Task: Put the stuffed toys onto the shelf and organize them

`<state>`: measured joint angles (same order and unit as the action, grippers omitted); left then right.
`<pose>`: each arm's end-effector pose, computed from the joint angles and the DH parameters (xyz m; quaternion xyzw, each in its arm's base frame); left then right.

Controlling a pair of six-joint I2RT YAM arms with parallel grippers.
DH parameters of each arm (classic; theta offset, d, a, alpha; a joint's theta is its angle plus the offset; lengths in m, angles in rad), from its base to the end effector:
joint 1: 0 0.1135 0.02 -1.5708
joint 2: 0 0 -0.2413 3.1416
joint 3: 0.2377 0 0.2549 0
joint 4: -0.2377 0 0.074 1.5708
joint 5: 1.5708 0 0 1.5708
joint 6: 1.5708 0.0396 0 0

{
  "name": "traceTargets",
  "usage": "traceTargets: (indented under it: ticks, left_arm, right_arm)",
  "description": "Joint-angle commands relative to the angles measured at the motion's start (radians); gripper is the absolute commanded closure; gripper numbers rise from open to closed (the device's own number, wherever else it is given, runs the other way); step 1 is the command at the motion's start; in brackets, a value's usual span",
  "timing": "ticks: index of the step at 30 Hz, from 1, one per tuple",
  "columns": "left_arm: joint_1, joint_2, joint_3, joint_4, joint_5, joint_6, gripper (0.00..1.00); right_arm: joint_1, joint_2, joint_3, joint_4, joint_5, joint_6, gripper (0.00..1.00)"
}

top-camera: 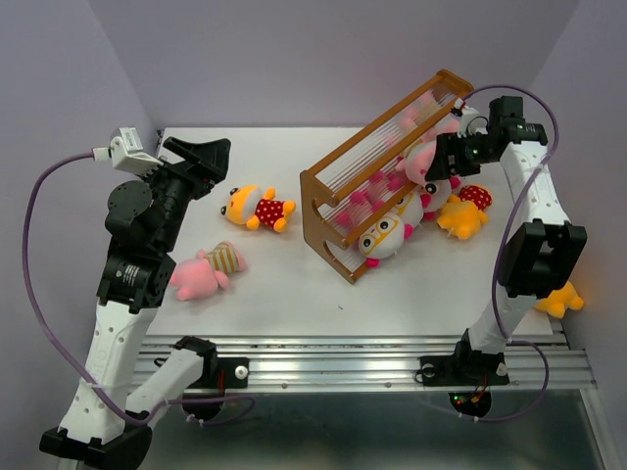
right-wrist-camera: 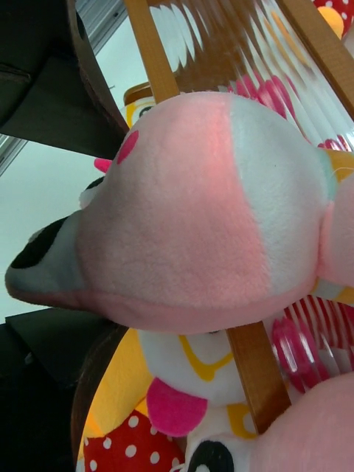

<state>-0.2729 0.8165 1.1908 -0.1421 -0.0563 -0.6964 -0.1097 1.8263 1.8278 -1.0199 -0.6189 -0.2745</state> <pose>0.1681 -0.0447 0.4619 -0.1519 0.6017 -0.3498 0.7018 0.3846 -0.0192 0.3169 -0.1582 0.9065 0.2380 0.3109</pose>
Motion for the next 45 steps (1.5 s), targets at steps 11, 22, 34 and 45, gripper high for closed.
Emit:
traceTargets:
  ticks: [11, 22, 34, 45]
  left_arm:
    - [0.004, -0.013, 0.015, 0.027, 0.009, -0.002, 0.11]
    - [0.004, 0.006, 0.015, 0.05, 0.03, -0.014, 0.11]
    - [0.006, 0.004, 0.018, 0.045, 0.027, -0.011, 0.11]
    - [0.006, 0.003, 0.01, 0.047, 0.029, -0.011, 0.11]
  right_arm:
    - [-0.002, -0.068, 0.036, 0.069, 0.105, -0.071, 0.18]
    - [-0.002, -0.093, -0.001, 0.116, 0.076, -0.167, 0.37]
    - [-0.002, -0.004, 0.071, 0.145, 0.082, -0.177, 0.41]
    - [-0.002, 0.007, 0.094, 0.173, 0.177, -0.134, 0.26]
